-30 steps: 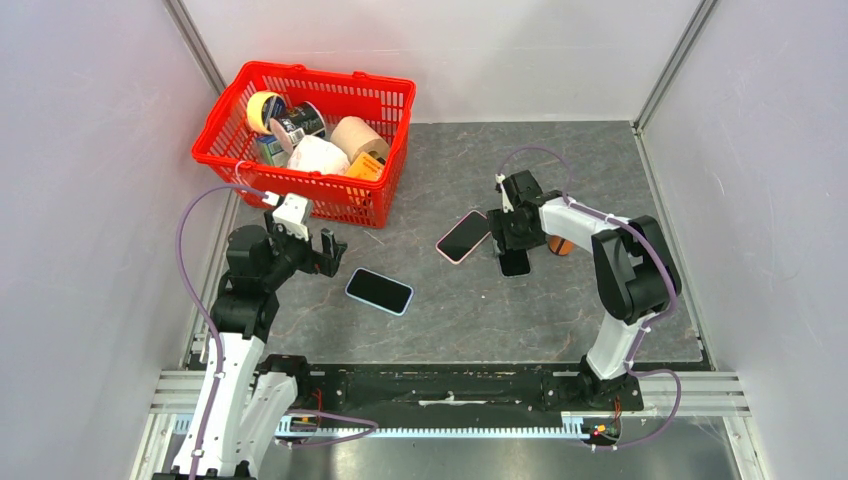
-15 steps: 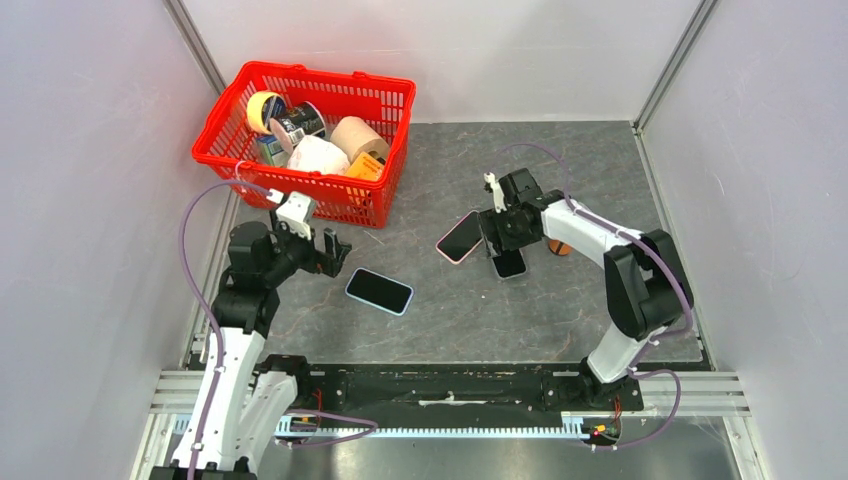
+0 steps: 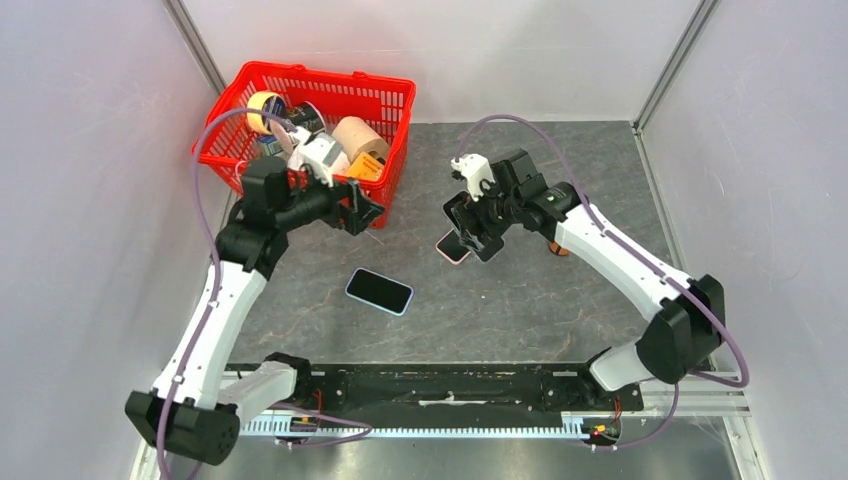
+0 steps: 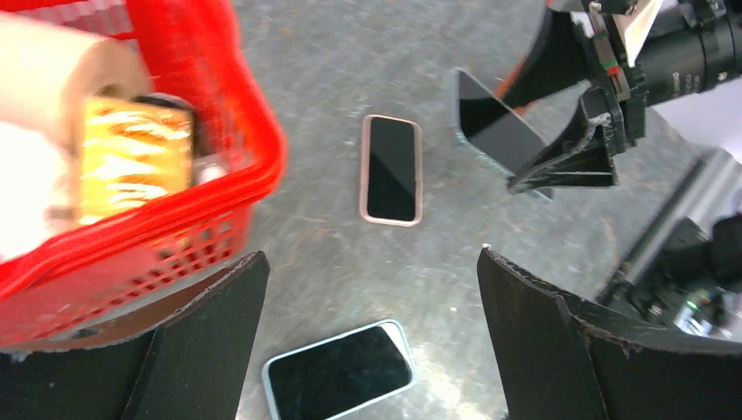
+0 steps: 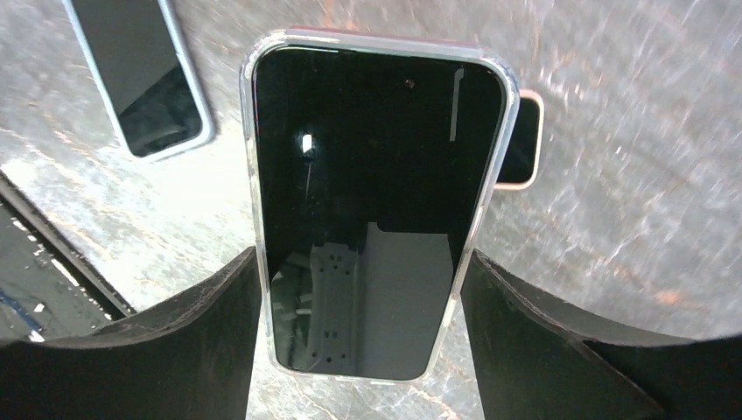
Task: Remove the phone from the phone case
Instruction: Pick up the phone at the center of the board.
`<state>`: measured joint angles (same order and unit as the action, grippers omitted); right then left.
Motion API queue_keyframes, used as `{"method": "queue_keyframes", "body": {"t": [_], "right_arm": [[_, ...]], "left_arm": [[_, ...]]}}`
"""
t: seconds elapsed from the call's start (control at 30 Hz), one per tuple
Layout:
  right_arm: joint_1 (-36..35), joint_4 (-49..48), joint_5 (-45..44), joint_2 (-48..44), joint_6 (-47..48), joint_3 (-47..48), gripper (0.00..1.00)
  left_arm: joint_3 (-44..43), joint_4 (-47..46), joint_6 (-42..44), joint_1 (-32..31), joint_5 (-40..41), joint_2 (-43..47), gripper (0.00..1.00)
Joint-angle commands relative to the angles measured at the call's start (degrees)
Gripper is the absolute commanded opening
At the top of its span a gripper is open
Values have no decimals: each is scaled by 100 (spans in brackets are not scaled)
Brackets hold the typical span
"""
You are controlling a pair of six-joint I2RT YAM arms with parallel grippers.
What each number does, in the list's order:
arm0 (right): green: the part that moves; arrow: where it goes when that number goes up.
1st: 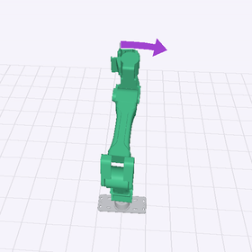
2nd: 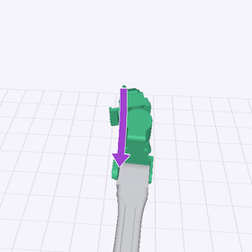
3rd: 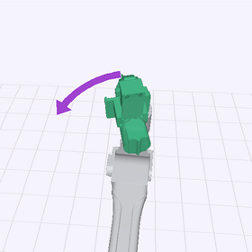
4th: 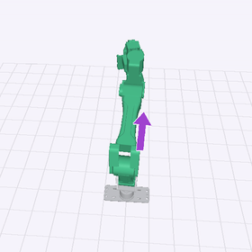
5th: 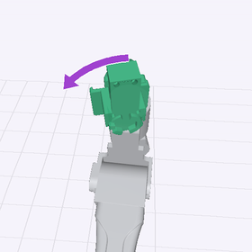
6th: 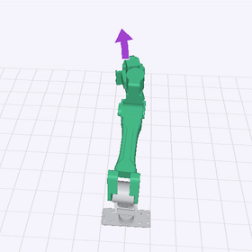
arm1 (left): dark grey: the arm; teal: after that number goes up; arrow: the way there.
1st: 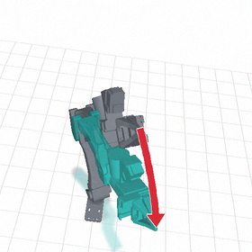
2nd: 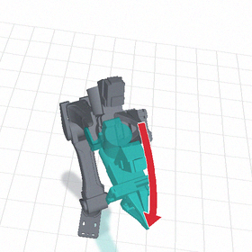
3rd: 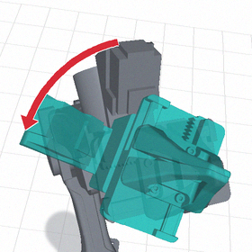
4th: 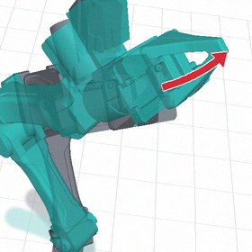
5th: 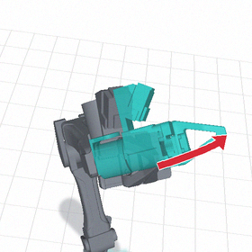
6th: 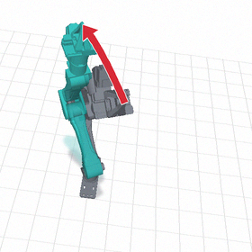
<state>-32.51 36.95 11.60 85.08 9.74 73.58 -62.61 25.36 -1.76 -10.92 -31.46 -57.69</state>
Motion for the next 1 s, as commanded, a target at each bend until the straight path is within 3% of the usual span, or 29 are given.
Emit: {"method": "queue_keyframes", "body": {"t": [0.0, 0.3, 0.97], "right_arm": [[-318, 201, 161, -487, 505, 755, 2], [-958, 322, -182, -657, 720, 1093, 0], [-1112, 363, -387, -494, 701, 1352, 0]], "left_arm": [[-791, 477, -377, -836, 119, -528, 96], [-1693, 465, -1203, -1228, -560, -1705, 97], [-1793, 88, -1865, -1598, -1296, -2664, 74]]}}
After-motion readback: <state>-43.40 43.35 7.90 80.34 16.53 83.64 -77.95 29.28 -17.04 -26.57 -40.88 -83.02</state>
